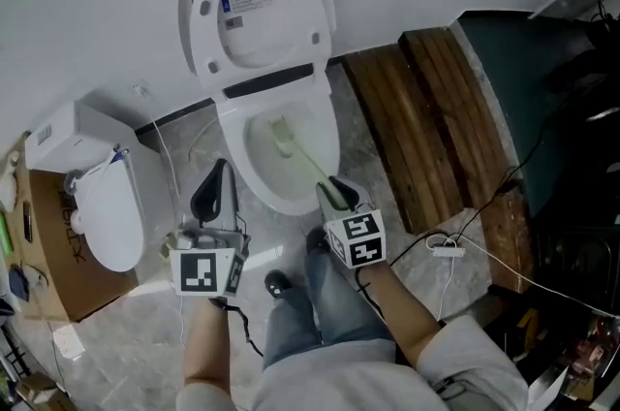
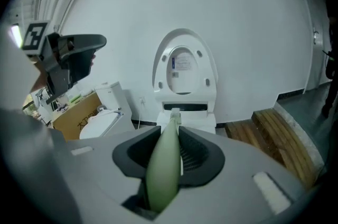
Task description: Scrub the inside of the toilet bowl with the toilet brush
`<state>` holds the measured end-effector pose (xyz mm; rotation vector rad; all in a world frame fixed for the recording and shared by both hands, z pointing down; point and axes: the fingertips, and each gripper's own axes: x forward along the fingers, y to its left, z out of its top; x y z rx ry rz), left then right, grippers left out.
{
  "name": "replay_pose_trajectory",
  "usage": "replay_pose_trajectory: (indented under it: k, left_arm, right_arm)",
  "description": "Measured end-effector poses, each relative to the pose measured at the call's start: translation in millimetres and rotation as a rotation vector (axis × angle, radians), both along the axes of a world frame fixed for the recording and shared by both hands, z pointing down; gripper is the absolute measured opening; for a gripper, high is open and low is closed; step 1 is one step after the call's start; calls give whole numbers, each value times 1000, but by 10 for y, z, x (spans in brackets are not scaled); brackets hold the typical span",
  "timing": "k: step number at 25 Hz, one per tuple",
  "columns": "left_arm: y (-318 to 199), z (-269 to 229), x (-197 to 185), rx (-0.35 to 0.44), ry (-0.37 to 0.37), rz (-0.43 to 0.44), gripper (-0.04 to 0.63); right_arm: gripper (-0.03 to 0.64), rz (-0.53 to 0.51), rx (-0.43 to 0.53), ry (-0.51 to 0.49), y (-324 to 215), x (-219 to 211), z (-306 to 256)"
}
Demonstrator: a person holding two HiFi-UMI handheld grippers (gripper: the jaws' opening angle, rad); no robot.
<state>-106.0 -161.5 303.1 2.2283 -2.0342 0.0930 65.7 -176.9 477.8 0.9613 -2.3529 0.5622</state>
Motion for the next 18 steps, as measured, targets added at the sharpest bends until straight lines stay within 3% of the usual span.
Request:
replay_pose_trajectory:
  k: [2, 18]
  left_arm:
    - [102, -156, 21, -6, -3, 5, 3]
    - [801, -1296, 15, 156, -43, 5, 3]
  right_arm:
    - [106, 25, 35, -20, 60, 31, -252]
    - [106, 149, 279, -162, 543, 219, -1843]
